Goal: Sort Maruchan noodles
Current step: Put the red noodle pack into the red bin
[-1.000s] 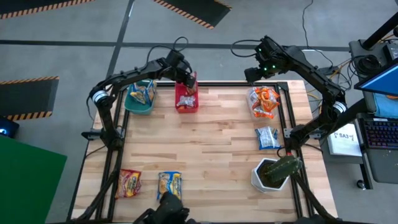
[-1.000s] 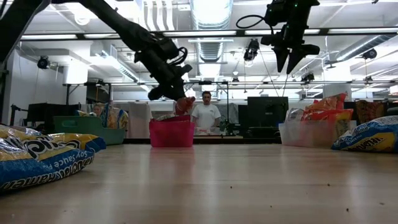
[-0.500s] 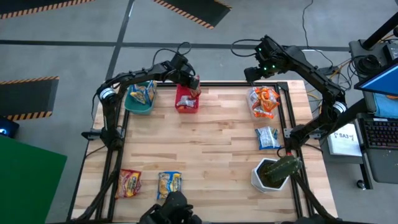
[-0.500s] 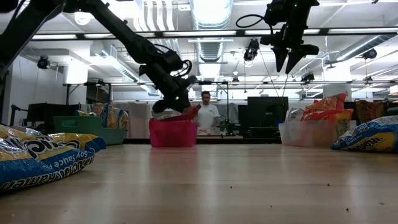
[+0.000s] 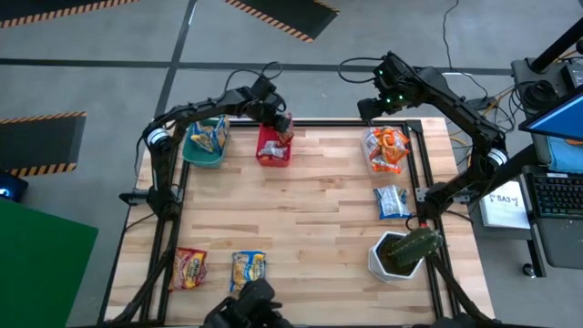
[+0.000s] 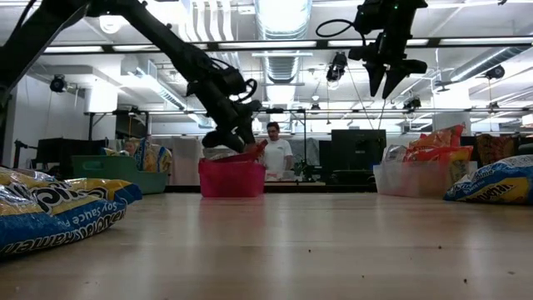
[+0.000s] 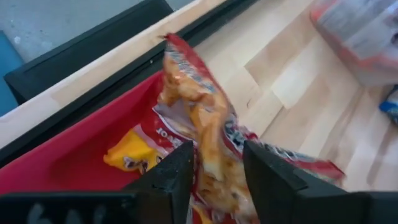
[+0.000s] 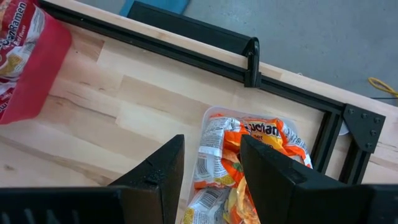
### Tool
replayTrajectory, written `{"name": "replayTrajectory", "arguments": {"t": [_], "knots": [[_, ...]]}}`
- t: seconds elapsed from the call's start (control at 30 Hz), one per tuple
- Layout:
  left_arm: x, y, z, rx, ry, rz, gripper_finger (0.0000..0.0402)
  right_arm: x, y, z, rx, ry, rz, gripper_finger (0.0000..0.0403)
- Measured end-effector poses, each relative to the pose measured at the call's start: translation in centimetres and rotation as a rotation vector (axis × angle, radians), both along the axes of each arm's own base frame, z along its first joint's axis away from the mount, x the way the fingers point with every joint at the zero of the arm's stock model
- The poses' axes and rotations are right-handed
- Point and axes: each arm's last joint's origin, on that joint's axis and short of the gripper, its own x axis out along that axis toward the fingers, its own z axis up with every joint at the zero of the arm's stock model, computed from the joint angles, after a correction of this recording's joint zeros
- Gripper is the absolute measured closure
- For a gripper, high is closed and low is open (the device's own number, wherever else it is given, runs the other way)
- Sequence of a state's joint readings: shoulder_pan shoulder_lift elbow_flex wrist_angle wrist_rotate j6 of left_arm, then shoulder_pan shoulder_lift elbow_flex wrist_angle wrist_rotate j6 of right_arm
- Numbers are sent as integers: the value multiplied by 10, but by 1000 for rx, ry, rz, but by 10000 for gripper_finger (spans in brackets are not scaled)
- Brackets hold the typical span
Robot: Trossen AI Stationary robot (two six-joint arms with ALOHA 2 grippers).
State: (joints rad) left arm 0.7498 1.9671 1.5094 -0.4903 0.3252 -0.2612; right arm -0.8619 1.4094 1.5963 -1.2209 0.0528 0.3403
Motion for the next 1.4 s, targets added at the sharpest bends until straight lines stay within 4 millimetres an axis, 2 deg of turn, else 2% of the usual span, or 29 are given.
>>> {"name": "replayTrajectory", "arguments": {"t": [0.4,0.57,0.73,1.0,1.17,1.3,1.4], "knots": [[-2,-2,54,52,93,-156,274,0,0,0,-1,2,3,257],[-5,-5,63,50,132,-206,274,0,0,0,-1,2,3,257],[-4,-9,52,52,149,-241,274,0,0,0,-1,1,3,257],[17,-15,31,102,46,-164,274,2,-2,1,-25,-20,2,257],[12,-17,17,135,148,-110,274,2,-2,1,-24,-18,3,257],[8,-21,0,103,171,-93,274,2,-2,1,-25,-19,3,257],[9,-24,-4,65,171,-74,274,2,-2,1,-26,-20,3,257]]}}
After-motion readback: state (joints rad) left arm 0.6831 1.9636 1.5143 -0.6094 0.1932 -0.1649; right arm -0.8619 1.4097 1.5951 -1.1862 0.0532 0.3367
